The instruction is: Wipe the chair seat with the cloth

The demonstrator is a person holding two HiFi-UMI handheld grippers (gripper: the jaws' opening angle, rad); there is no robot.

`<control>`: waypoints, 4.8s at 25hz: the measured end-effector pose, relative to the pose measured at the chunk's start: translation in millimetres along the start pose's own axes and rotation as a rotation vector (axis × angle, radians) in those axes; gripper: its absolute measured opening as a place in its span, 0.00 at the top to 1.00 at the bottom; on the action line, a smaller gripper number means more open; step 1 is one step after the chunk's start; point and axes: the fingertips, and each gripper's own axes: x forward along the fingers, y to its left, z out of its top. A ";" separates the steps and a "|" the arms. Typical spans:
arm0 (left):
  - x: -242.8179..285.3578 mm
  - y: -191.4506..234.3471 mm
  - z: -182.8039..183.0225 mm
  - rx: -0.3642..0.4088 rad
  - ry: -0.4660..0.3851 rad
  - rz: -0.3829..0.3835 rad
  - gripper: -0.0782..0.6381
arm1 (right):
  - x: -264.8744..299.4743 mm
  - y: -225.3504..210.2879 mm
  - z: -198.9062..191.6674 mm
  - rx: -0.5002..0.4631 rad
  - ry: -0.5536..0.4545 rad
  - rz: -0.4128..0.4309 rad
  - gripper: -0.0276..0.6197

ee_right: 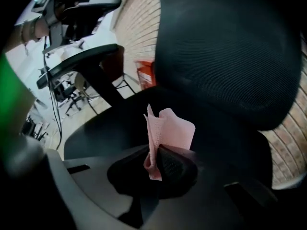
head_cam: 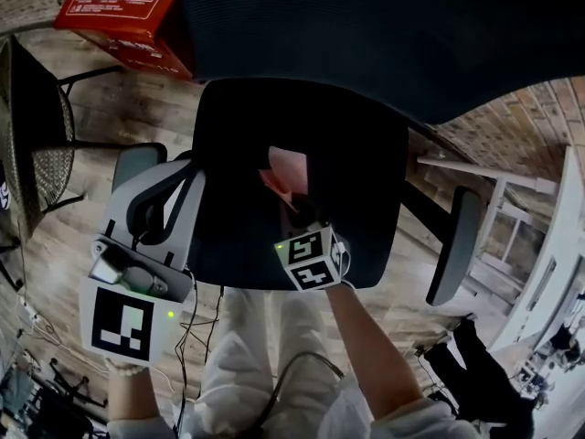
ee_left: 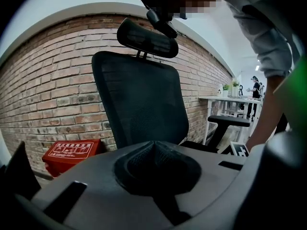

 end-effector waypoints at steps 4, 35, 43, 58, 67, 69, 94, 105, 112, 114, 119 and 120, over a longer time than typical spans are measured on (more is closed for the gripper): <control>-6.3 10.9 -0.6 -0.003 -0.010 0.014 0.87 | 12.5 38.7 25.2 -0.082 -0.023 0.076 0.87; 11.7 -32.4 -2.1 -0.015 -0.008 -0.015 0.87 | -16.0 11.1 -29.2 -0.078 0.031 -0.007 0.87; 32.3 -75.2 3.8 0.001 -0.012 -0.087 0.87 | -55.5 -47.0 -82.8 0.085 0.076 -0.175 0.87; 62.7 -150.2 18.3 0.073 -0.014 -0.215 0.87 | -142.2 -126.3 -186.2 0.301 0.165 -0.445 0.87; 59.8 -156.3 18.6 0.076 -0.012 -0.205 0.87 | -141.1 -112.4 -194.0 0.377 0.159 -0.402 0.87; 55.4 -154.0 15.6 0.098 -0.007 -0.209 0.87 | -135.1 -101.6 -188.8 0.376 0.157 -0.377 0.87; -52.2 -52.2 -23.3 -0.007 -0.009 0.049 0.87 | -36.5 95.8 -68.1 -0.106 0.073 0.092 0.87; -72.5 -26.5 -23.3 -0.009 -0.020 0.097 0.87 | -12.9 182.7 -7.2 -0.300 -0.010 0.269 0.87; -69.5 -30.8 -25.4 0.001 -0.007 0.080 0.87 | -11.9 183.1 -13.9 -0.319 0.000 0.272 0.88; -66.8 -34.6 -24.6 0.005 -0.009 0.072 0.87 | -14.5 171.8 -26.6 -0.297 0.019 0.247 0.87; -58.8 -47.3 -22.3 0.013 0.003 0.044 0.87 | -27.0 140.6 -62.4 -0.256 0.074 0.183 0.87; -56.7 -50.3 -21.4 0.013 0.002 0.039 0.87 | -30.4 133.7 -68.8 -0.244 0.082 0.170 0.87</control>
